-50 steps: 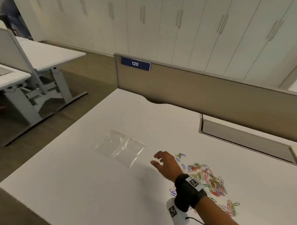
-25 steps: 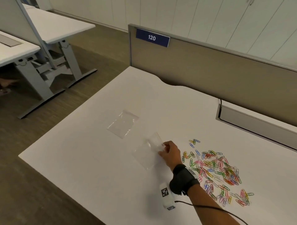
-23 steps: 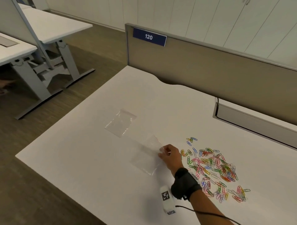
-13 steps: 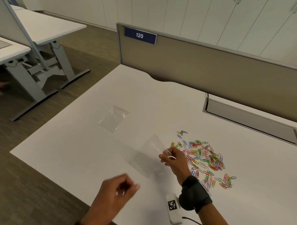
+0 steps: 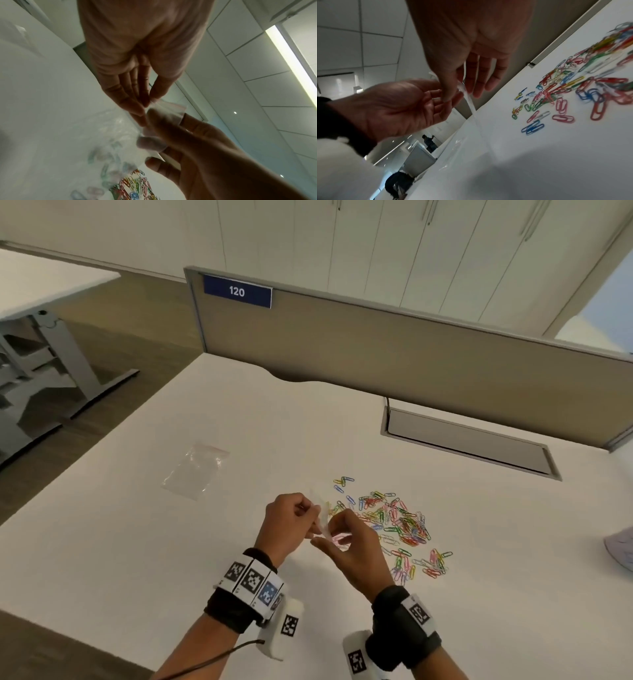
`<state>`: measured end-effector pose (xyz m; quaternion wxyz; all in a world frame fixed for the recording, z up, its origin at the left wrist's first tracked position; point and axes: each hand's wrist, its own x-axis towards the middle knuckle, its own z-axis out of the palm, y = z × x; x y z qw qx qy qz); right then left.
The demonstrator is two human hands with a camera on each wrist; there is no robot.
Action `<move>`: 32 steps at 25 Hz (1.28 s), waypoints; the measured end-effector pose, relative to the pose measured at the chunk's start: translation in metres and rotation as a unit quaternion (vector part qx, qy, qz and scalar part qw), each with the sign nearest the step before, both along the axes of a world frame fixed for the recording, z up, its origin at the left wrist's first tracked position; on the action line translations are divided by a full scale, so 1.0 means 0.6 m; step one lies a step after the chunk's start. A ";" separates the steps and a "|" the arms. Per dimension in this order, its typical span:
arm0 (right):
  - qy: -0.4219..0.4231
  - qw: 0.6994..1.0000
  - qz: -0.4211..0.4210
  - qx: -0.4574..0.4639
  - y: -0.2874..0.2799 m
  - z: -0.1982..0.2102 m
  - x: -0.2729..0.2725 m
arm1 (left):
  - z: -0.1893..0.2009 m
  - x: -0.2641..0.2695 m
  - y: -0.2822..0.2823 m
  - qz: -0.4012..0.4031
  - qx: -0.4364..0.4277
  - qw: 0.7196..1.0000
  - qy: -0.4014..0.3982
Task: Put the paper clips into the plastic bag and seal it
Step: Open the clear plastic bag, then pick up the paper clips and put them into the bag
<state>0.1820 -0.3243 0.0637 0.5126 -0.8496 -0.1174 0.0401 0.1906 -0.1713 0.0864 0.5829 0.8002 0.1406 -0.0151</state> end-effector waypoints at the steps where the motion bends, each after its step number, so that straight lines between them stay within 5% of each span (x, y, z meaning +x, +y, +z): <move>1: 0.000 1.000 -0.015 0.005 -0.001 0.007 0.000 | 0.000 0.003 -0.004 -0.004 0.012 1.000 -0.006; 7: 0.048 0.996 -0.067 0.044 -0.008 0.025 0.016 | 0.015 0.017 -0.016 -0.078 0.044 0.996 -0.023; 12: 0.031 0.994 -0.102 0.032 -0.003 0.026 0.020 | 0.019 0.025 -0.009 -0.121 0.159 0.978 -0.053; 18: -0.112 0.976 -0.051 -0.180 0.000 0.012 0.013 | 0.021 0.024 -0.012 -0.142 0.248 0.958 -0.032; 23: -0.020 0.981 -0.083 -0.173 0.007 0.006 0.031 | 0.022 0.017 -0.038 -0.158 0.262 0.952 -0.033; 29: 0.045 0.963 -0.012 -0.267 0.001 -0.012 0.052 | 0.018 0.029 -0.061 -0.126 0.324 0.937 -0.029; 32: 0.060 0.982 0.039 -0.173 -0.024 -0.014 0.064 | 0.013 0.039 -0.078 -0.111 0.314 0.943 -0.013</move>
